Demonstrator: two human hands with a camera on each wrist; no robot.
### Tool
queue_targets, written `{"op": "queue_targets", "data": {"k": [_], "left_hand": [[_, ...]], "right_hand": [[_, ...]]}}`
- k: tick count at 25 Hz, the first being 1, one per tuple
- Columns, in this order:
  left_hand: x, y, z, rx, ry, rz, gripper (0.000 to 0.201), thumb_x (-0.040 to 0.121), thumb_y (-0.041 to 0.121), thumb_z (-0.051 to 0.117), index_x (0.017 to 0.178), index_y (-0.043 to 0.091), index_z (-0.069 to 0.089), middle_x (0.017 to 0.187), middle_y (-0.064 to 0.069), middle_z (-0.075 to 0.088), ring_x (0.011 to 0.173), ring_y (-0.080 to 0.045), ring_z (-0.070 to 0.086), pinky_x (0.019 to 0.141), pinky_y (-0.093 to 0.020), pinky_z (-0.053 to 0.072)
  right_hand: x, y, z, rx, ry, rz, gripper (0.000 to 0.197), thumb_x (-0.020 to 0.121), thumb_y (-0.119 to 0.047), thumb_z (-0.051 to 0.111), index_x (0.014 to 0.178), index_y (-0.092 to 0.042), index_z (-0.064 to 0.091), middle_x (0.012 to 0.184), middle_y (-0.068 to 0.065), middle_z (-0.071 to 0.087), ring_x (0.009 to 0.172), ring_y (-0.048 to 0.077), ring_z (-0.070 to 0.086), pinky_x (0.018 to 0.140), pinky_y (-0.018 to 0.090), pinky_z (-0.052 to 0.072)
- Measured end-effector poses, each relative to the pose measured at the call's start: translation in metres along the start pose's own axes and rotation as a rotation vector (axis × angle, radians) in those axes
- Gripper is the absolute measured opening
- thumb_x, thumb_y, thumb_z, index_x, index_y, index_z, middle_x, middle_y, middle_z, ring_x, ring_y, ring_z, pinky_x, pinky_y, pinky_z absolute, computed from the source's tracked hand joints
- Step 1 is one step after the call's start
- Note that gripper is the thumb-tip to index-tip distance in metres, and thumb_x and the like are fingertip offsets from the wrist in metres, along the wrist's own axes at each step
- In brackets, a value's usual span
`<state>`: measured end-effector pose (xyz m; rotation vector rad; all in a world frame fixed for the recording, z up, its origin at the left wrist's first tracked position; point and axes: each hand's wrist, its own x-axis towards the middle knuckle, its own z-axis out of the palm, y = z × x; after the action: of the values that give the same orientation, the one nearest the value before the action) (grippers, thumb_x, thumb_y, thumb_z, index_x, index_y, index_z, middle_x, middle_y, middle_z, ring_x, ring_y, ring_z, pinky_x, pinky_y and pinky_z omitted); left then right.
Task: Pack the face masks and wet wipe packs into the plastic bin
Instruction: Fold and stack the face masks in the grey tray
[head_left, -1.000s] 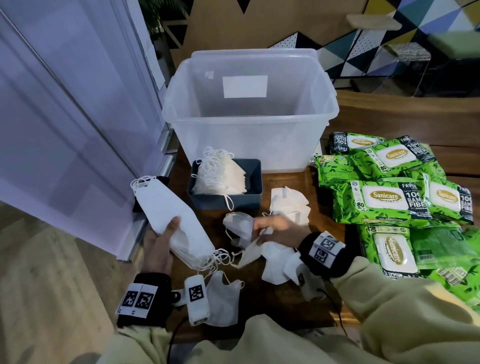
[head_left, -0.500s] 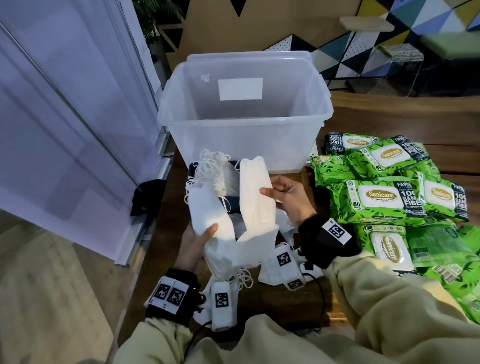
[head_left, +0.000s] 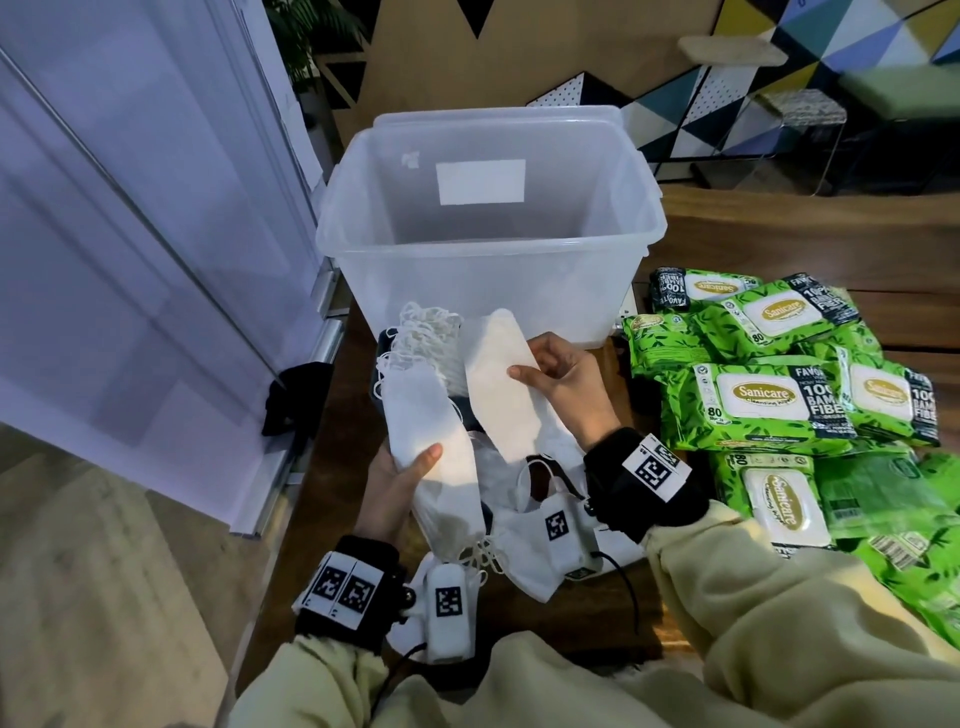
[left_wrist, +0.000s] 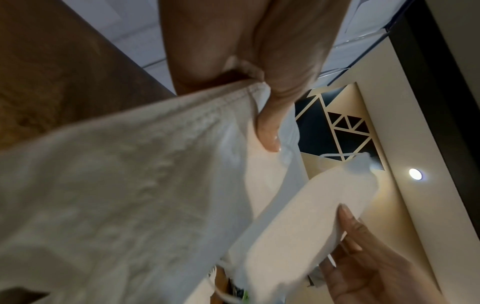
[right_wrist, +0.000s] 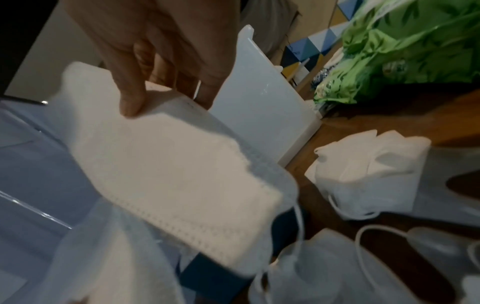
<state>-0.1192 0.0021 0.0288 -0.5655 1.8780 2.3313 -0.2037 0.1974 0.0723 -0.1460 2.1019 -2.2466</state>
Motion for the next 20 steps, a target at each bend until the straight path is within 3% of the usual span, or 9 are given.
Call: {"op": "queue_targets", "data": {"k": [5, 8, 11, 13, 15, 17, 18, 20], "left_hand": [[-0.002, 0.001, 0.014, 0.001, -0.022, 0.011, 0.051, 0.076, 0.006, 0.072, 0.124, 0.009, 0.054, 0.112, -0.006, 0.066, 0.097, -0.017, 0.065, 0.071, -0.022, 0.055], [-0.006, -0.006, 0.017, 0.027, -0.089, -0.014, 0.057, 0.067, 0.015, 0.068, 0.121, 0.001, 0.056, 0.113, -0.011, 0.067, 0.098, -0.020, 0.067, 0.075, -0.025, 0.056], [-0.008, -0.009, 0.016, -0.043, -0.071, -0.128, 0.031, 0.087, 0.005, 0.054, 0.117, -0.004, 0.057, 0.103, -0.015, 0.070, 0.088, -0.022, 0.069, 0.071, -0.028, 0.057], [-0.008, -0.009, 0.017, -0.073, 0.002, -0.187, 0.021, 0.095, 0.004, 0.043, 0.105, 0.002, 0.061, 0.094, -0.012, 0.070, 0.082, -0.021, 0.068, 0.075, -0.031, 0.056], [-0.007, -0.006, 0.018, -0.142, 0.070, -0.224, 0.026, 0.099, 0.023, 0.042, 0.098, 0.007, 0.062, 0.100, -0.014, 0.068, 0.090, -0.024, 0.064, 0.087, -0.038, 0.049], [-0.007, -0.001, 0.018, -0.259, 0.069, -0.243, 0.047, 0.097, 0.049, 0.033, 0.106, 0.011, 0.060, 0.107, -0.014, 0.067, 0.100, -0.025, 0.062, 0.089, -0.039, 0.048], [-0.008, 0.001, 0.018, -0.264, 0.064, -0.250, 0.052, 0.094, 0.054, 0.034, 0.111, 0.011, 0.059, 0.109, -0.014, 0.067, 0.103, -0.027, 0.062, 0.089, -0.041, 0.048], [-0.010, -0.001, 0.016, -0.174, 0.057, -0.245, 0.049, 0.092, 0.045, 0.051, 0.120, 0.005, 0.056, 0.111, -0.019, 0.067, 0.104, -0.033, 0.063, 0.093, -0.047, 0.049]], "right_hand": [[0.000, 0.005, 0.019, 0.113, 0.029, 0.146, 0.022, 0.075, 0.010, 0.067, 0.078, -0.010, 0.059, 0.061, -0.004, 0.065, 0.058, 0.006, 0.060, 0.062, 0.020, 0.049], [-0.007, 0.025, 0.037, -0.032, -0.025, 0.189, 0.030, 0.073, 0.009, 0.071, 0.083, -0.015, 0.056, 0.072, 0.004, 0.061, 0.067, 0.013, 0.059, 0.067, 0.025, 0.049], [-0.015, 0.036, 0.046, -0.241, -0.040, 0.177, 0.033, 0.072, 0.000, 0.075, 0.092, -0.018, 0.054, 0.075, 0.000, 0.059, 0.074, 0.018, 0.056, 0.074, 0.032, 0.048], [-0.020, 0.035, 0.050, -0.342, -0.061, 0.137, 0.034, 0.073, -0.004, 0.075, 0.100, -0.016, 0.055, 0.077, -0.001, 0.057, 0.074, 0.016, 0.054, 0.075, 0.028, 0.047], [-0.026, 0.030, 0.057, -0.450, -0.058, 0.066, 0.037, 0.075, -0.005, 0.073, 0.107, -0.009, 0.056, 0.080, 0.000, 0.055, 0.071, 0.015, 0.051, 0.066, 0.016, 0.040], [-0.028, 0.030, 0.063, -0.525, -0.037, 0.021, 0.039, 0.076, -0.005, 0.072, 0.111, -0.005, 0.055, 0.083, 0.003, 0.054, 0.070, 0.016, 0.048, 0.060, 0.014, 0.033], [-0.029, 0.030, 0.066, -0.540, -0.036, 0.014, 0.040, 0.076, -0.005, 0.072, 0.112, -0.004, 0.054, 0.085, 0.006, 0.054, 0.071, 0.017, 0.048, 0.061, 0.015, 0.032], [-0.031, 0.029, 0.070, -0.555, -0.035, -0.001, 0.039, 0.078, -0.006, 0.071, 0.113, -0.004, 0.053, 0.093, 0.012, 0.058, 0.077, 0.016, 0.049, 0.068, 0.015, 0.033]]}}
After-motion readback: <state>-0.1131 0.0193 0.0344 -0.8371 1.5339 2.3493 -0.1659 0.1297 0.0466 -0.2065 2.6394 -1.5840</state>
